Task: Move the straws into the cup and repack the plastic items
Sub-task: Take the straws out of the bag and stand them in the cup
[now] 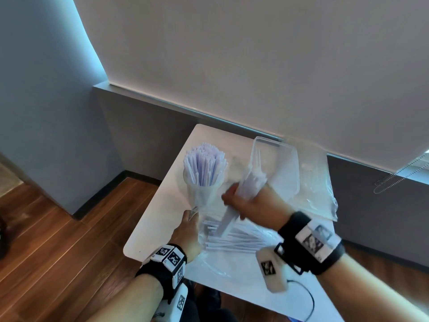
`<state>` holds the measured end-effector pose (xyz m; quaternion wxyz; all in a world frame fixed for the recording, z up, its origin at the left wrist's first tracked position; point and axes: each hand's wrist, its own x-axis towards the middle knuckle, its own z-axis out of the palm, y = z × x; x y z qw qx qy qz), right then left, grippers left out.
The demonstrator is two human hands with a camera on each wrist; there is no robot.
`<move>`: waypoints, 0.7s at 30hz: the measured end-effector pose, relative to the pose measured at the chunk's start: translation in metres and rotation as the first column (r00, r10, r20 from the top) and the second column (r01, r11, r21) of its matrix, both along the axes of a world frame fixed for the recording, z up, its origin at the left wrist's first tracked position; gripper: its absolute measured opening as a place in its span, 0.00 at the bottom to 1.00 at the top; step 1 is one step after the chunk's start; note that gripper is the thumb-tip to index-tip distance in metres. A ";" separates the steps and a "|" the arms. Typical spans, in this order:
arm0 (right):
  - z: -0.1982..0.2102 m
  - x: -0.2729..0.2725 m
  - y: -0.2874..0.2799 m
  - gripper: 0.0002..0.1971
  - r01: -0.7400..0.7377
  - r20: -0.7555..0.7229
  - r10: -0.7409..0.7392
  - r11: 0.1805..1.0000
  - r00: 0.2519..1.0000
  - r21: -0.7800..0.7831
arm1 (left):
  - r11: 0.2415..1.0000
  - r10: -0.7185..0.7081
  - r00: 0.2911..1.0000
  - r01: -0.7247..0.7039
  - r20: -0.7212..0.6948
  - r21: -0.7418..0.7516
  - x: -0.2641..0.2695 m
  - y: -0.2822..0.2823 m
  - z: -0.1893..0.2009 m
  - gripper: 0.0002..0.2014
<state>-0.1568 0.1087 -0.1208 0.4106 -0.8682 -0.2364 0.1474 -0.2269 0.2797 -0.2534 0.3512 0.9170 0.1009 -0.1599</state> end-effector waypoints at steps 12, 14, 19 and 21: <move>0.043 0.080 0.071 0.10 -0.056 0.205 0.096 0.980 0.974 -0.190 | 0.999 -0.044 0.998 0.044 0.043 -0.001 -0.002 0.000 -0.001 0.41; 0.036 0.084 0.072 0.16 -0.053 0.205 0.100 0.974 0.974 -0.222 | 0.999 -0.043 0.998 0.043 0.053 0.003 -0.003 0.000 0.000 0.40; 0.027 0.090 0.068 0.31 0.046 0.289 -0.072 0.994 0.955 0.096 | 0.998 -0.055 0.997 0.055 0.051 0.002 -0.002 0.000 0.001 0.38; 0.026 0.088 0.068 0.35 0.054 0.357 -0.119 0.981 0.927 0.187 | 0.998 -0.055 0.997 0.055 0.048 0.004 -0.002 0.000 0.001 0.38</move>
